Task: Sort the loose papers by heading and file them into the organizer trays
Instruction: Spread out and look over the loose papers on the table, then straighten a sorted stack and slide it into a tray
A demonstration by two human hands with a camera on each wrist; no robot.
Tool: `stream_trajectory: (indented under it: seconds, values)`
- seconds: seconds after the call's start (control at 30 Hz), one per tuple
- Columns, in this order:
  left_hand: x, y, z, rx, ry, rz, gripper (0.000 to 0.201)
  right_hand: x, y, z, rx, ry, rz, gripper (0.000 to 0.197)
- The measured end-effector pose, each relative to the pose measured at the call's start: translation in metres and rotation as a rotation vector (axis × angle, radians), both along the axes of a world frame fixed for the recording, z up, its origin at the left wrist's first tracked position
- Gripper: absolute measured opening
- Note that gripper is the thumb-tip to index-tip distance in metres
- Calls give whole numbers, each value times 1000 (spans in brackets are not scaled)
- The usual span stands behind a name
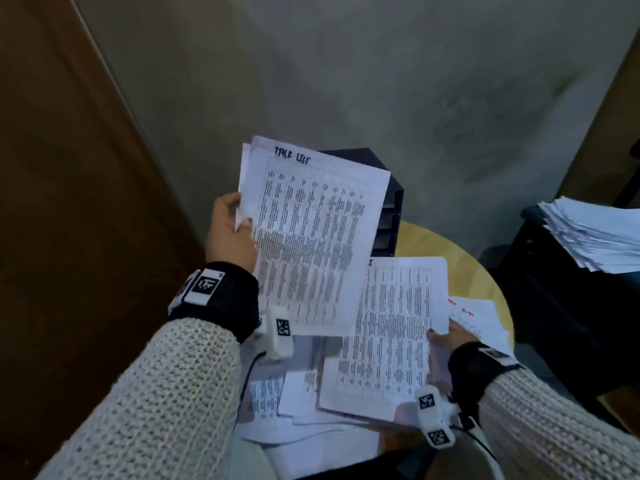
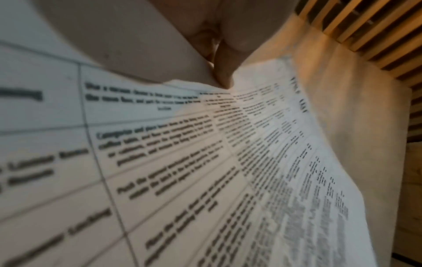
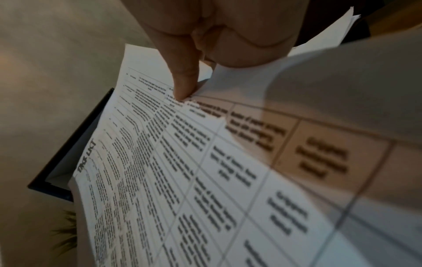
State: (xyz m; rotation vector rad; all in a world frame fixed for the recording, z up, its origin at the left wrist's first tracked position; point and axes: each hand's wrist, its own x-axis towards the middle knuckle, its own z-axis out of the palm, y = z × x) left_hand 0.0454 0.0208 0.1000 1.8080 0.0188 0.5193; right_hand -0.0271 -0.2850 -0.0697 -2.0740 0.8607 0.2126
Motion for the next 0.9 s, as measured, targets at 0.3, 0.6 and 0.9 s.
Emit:
stream_trajectory:
  seconds: [0.3, 0.6, 0.9]
  values:
    - [6, -16, -66, 233, 391, -107, 29, 13, -3, -3, 483, -299, -94, 54]
    - [7, -40, -99, 0, 525, -81, 30, 16, 29, 26, 584, -375, -226, 42]
    - [4, -49, -98, -40, 230, -206, 18, 9, 50, 51, 376, -533, -84, 44]
